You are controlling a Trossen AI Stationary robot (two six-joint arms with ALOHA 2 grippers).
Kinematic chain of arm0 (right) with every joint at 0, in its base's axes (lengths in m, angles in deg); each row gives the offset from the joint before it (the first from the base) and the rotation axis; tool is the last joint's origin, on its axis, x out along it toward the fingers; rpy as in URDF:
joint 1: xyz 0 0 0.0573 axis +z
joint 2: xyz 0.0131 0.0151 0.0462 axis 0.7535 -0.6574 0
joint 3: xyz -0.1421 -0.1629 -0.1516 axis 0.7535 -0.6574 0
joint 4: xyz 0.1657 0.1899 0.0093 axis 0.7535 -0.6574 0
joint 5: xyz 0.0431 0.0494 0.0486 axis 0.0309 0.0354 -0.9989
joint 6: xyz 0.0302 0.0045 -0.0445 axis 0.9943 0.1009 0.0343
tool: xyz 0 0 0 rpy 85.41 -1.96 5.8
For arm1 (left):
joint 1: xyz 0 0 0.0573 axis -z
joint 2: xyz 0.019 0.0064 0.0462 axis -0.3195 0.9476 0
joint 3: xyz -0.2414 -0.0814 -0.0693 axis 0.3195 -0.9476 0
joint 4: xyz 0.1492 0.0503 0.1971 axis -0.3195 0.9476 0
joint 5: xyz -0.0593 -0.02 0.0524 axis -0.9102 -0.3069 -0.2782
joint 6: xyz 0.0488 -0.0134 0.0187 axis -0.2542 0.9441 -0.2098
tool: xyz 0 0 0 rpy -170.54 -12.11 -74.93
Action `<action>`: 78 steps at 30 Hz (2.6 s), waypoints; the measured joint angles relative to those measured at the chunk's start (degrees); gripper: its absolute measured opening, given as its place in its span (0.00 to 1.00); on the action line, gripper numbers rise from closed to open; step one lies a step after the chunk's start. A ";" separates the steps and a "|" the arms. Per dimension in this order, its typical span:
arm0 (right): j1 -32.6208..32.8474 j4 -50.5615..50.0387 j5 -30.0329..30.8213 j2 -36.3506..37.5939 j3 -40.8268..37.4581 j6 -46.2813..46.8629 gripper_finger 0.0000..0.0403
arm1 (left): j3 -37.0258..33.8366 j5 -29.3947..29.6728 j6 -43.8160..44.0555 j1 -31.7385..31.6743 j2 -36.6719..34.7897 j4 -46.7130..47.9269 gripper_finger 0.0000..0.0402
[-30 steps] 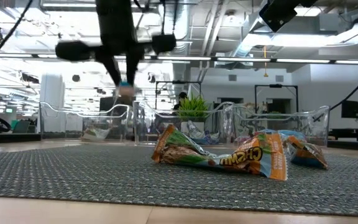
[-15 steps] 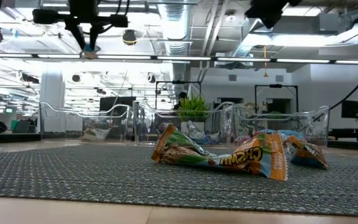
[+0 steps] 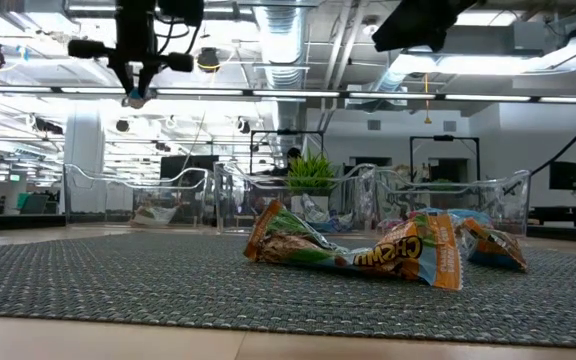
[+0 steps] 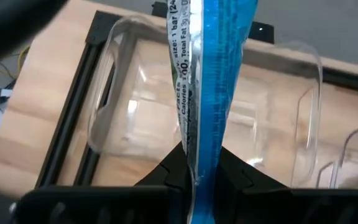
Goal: Pick and place Granola Bars by type
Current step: Put the yellow granola bar into the left transparent bin
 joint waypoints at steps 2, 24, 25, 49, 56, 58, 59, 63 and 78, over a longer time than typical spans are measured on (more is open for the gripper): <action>-0.45 0.23 -0.02 0.00 0.00 0.14 0.29 | 0.00 -0.79 -3.34 -2.79 0.00 -2.02 0.07; -1.10 0.58 -0.12 0.00 0.00 0.47 0.29 | -1.01 -4.25 -15.24 -7.74 1.78 -9.90 0.15; -1.10 0.58 -0.15 -0.01 0.00 0.46 0.29 | -1.29 -4.25 -15.21 -7.69 1.88 -9.98 0.17; -0.70 0.54 -0.40 0.64 0.02 0.33 0.29 | -1.66 -3.33 -16.97 -0.85 1.88 -15.64 0.31; 0.01 0.48 -0.48 0.66 0.07 0.33 0.29 | -1.66 -6.59 -15.79 9.84 1.86 -25.11 0.31; 0.46 0.48 -1.01 0.66 0.07 0.35 0.29 | -1.66 -7.64 -15.65 13.86 1.86 -28.99 0.31; 0.62 0.50 -1.96 0.66 0.07 0.39 0.29 | -1.66 -7.83 -15.30 15.82 1.86 -30.88 0.31; 1.55 0.21 -4.69 0.66 0.07 1.70 0.29 | -1.64 -7.83 -12.21 23.59 1.86 -37.07 0.31; 8.71 -25.74 -16.28 0.72 9.19 8.32 0.29 | -1.57 -13.11 -7.51 46.58 8.36 -52.04 0.23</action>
